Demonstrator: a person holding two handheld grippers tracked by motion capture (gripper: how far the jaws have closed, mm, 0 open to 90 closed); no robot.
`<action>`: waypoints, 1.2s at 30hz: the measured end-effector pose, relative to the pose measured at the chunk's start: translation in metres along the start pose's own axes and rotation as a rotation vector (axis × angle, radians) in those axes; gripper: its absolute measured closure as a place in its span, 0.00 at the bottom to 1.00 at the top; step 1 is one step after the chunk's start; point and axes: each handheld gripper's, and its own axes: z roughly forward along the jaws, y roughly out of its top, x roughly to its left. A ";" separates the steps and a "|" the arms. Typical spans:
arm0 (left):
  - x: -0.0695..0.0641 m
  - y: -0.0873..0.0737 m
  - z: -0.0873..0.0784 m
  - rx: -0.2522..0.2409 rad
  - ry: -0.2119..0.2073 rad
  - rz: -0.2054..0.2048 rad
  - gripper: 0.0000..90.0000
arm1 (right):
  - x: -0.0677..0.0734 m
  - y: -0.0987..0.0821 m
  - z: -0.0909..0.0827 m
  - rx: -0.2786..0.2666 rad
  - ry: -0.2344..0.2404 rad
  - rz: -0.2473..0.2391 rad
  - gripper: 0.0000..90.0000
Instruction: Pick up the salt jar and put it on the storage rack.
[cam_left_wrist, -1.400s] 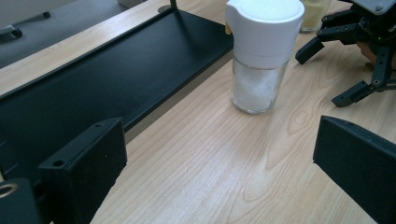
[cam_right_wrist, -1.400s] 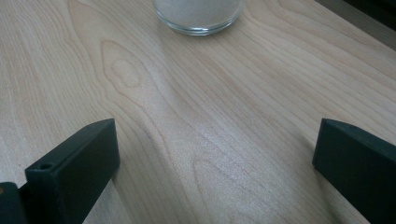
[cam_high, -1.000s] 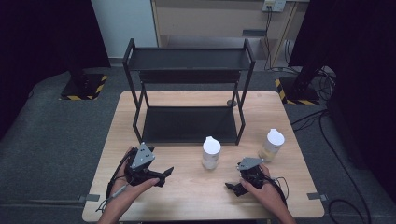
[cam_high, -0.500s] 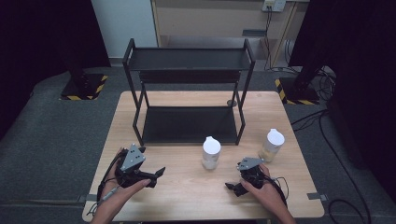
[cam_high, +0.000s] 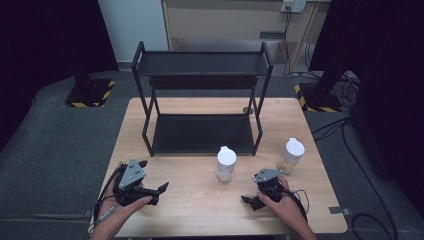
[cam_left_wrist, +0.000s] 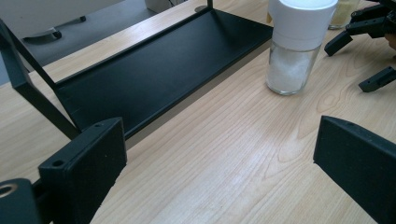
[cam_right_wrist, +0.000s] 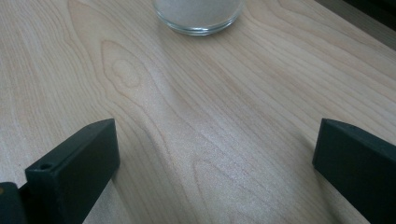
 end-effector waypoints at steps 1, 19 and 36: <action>0.000 -0.001 -0.001 0.001 0.000 -0.001 0.02 | 0.000 0.000 0.000 0.000 0.000 0.000 0.01; 0.008 -0.020 -0.017 0.008 0.028 -0.012 0.02 | 0.000 0.000 0.000 0.000 0.000 0.000 0.01; 0.017 -0.032 -0.019 0.024 0.039 -0.019 0.01 | 0.000 0.000 0.000 0.000 0.000 0.000 0.01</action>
